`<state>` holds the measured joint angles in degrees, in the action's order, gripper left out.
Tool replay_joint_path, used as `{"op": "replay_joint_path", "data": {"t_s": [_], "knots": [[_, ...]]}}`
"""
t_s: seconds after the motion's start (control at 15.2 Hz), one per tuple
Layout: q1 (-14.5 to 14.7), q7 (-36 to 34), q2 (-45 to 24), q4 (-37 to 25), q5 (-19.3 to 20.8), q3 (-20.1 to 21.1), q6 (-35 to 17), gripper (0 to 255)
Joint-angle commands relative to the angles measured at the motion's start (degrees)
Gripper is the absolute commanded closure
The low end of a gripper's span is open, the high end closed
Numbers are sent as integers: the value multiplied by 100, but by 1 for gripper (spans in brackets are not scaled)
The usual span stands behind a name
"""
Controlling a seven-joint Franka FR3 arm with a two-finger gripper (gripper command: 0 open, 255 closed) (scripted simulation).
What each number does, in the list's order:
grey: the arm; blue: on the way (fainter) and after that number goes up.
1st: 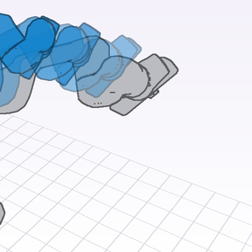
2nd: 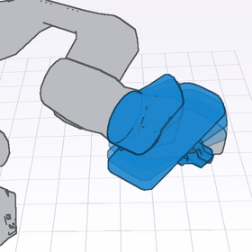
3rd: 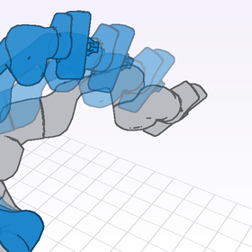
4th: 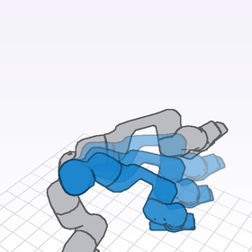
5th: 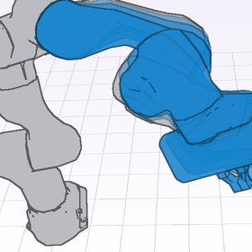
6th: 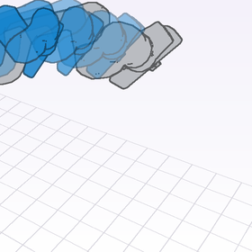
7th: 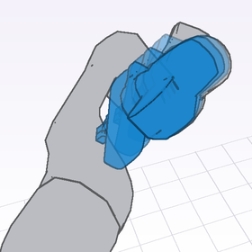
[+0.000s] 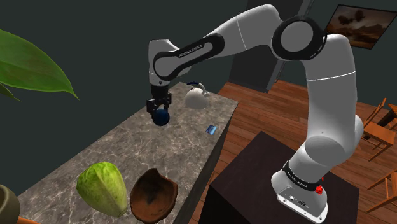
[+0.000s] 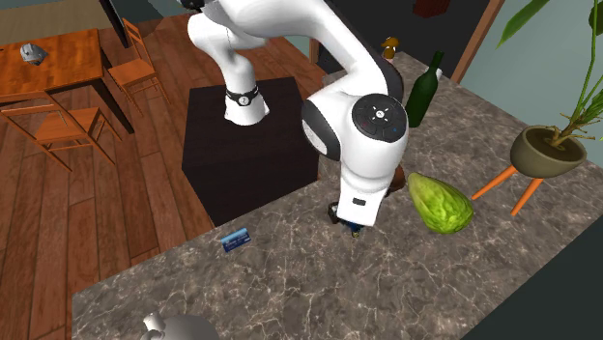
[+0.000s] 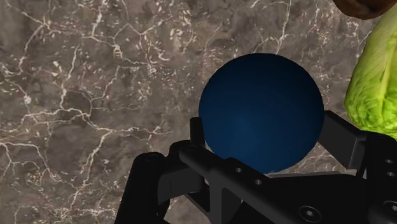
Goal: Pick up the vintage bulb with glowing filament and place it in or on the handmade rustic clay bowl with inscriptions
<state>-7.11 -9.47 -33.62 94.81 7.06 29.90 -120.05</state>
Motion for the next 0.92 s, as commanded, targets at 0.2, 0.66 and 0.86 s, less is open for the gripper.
{"op": "replay_joint_path", "data": {"t_s": [0.2, 0.66, 0.86], "knots": [[176, -436, 485, 812, -148, 225, -407, 255], [543, -1110, 988, 1640, -338, 549, -863, 255], [744, -1430, 1138, 1887, -397, 684, -1021, 255]]}}
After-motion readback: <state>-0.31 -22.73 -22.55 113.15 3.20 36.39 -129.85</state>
